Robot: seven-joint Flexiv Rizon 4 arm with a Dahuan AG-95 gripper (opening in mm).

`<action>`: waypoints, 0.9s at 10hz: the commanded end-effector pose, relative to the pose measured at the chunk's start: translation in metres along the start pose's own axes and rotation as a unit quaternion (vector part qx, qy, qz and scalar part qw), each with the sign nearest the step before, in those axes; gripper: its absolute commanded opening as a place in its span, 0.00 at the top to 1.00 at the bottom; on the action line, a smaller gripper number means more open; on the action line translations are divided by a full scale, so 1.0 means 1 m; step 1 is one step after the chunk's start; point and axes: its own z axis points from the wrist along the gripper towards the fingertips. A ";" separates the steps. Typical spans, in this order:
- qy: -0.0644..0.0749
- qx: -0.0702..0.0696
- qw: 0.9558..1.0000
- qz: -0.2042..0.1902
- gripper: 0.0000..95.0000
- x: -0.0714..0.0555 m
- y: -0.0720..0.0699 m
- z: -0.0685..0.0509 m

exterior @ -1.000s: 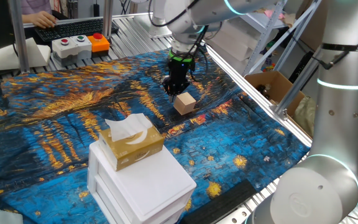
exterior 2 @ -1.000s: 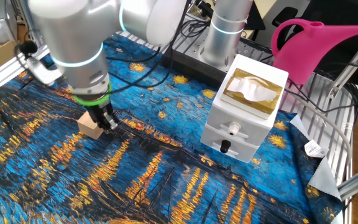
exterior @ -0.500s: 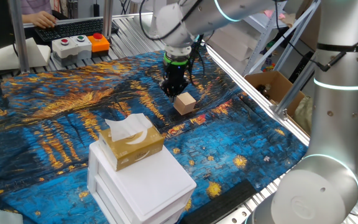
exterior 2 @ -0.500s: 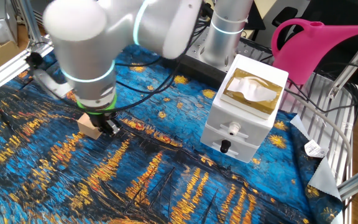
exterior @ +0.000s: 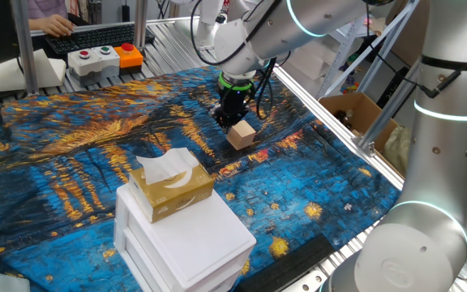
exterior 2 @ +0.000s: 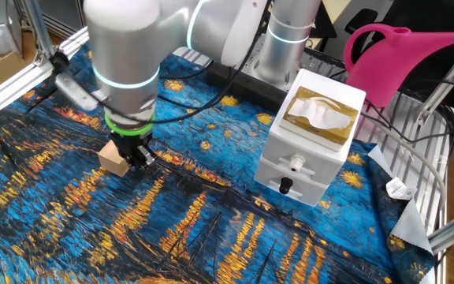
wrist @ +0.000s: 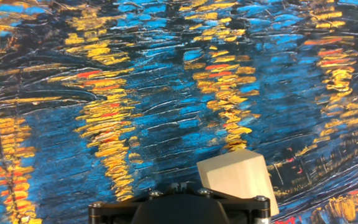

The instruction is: Approach and touch the side of the small block

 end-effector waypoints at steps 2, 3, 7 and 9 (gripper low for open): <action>0.009 0.002 1.000 -0.013 1.00 -0.006 -0.004 0.007; 0.009 0.001 1.000 -0.014 1.00 -0.008 -0.007 0.010; 0.009 0.001 1.000 -0.014 1.00 -0.010 -0.009 0.016; 0.010 0.000 1.000 -0.015 1.00 -0.012 -0.012 0.019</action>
